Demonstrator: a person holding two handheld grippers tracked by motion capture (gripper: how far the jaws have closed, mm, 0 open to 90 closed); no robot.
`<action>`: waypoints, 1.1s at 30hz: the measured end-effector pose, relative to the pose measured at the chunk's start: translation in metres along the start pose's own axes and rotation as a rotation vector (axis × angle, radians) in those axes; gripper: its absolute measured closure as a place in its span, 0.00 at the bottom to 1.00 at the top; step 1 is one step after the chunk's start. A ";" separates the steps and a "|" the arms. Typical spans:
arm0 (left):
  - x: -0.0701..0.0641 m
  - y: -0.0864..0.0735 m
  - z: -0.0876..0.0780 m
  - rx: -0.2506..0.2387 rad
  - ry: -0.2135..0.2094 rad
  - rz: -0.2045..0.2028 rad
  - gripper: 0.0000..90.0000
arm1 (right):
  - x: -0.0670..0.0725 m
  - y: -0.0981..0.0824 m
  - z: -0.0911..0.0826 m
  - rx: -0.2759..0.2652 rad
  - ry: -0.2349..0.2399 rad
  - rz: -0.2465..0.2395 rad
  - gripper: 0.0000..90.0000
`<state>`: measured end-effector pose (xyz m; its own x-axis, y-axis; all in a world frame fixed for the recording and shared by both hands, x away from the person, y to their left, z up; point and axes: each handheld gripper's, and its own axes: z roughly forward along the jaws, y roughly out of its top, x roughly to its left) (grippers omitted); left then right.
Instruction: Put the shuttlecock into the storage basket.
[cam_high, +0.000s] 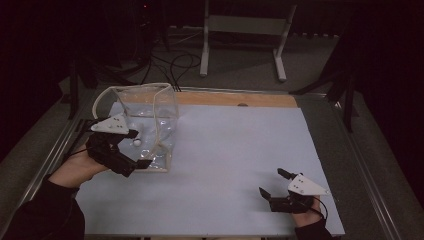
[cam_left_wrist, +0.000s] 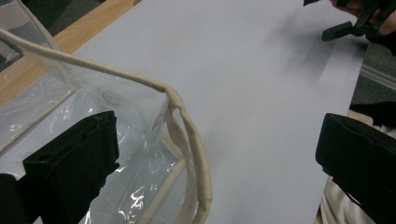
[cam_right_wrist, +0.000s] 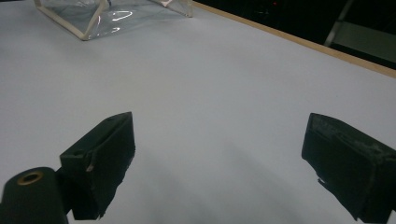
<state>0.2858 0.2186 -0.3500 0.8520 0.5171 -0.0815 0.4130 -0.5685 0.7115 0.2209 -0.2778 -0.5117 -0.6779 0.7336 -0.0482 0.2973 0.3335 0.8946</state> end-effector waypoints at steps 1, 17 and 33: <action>0.000 0.001 0.001 -0.002 0.004 0.005 0.01 | 0.000 0.000 0.000 -0.001 0.000 0.002 0.11; -0.023 0.012 0.005 -0.038 -0.036 0.061 0.01 | 0.000 0.001 -0.001 0.003 -0.001 0.004 0.11; -0.046 0.004 0.018 -0.037 -0.084 0.122 0.01 | 0.000 0.001 -0.001 0.006 0.000 0.002 0.11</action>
<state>0.2540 0.1810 -0.3556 0.9197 0.3894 -0.0494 0.2937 -0.5992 0.7448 0.2201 -0.2780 -0.5106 -0.6770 0.7345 -0.0466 0.3027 0.3356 0.8920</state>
